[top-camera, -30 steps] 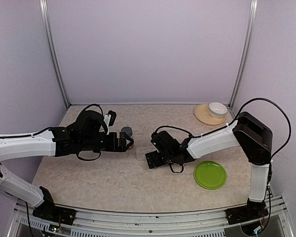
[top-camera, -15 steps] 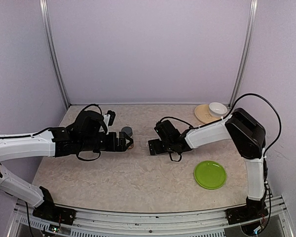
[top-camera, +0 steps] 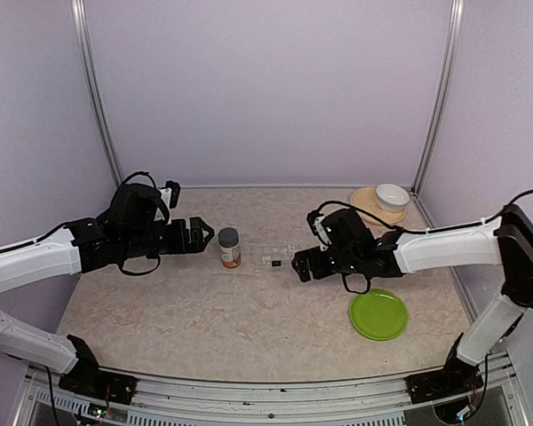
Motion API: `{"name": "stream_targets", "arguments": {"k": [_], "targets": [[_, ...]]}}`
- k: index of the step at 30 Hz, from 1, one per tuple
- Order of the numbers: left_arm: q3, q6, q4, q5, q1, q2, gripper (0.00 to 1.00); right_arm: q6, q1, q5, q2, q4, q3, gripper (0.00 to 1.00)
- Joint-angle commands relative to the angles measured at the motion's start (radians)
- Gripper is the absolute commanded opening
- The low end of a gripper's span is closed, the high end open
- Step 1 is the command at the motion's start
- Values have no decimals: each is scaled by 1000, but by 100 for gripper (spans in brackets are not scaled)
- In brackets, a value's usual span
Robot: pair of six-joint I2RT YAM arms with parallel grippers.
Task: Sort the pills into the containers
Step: Reset both arms
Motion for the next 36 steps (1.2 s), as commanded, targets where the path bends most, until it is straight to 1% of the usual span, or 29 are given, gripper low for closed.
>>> {"name": "stream_targets", "arguments": {"k": [1,8,12,14,17,20,24,28,36], "targets": [[25,73,-13,-31,75,-47,99,-97,-35,5,-224,27,-81,100],[20,123,-9,-56,177,-68,99,-192,-131,20,-507,0,-173,100],[23,143,-15,-51,223,-97,99,-257,-146,89,-659,-14,-216,100],[8,199,12,-39,232,-128,99,-276,-150,118,-737,-19,-232,100],[-25,236,62,-47,238,-190,99,-295,-151,159,-829,-24,-252,100],[-50,248,91,-34,243,-240,99,-306,-151,205,-871,-54,-251,100],[-41,268,74,-34,246,-257,99,-320,-151,232,-895,-72,-255,100],[-31,273,56,-24,247,-257,99,-336,-151,230,-908,-58,-263,100],[-41,272,75,-14,247,-276,99,-361,-151,230,-929,-62,-272,100]]}}
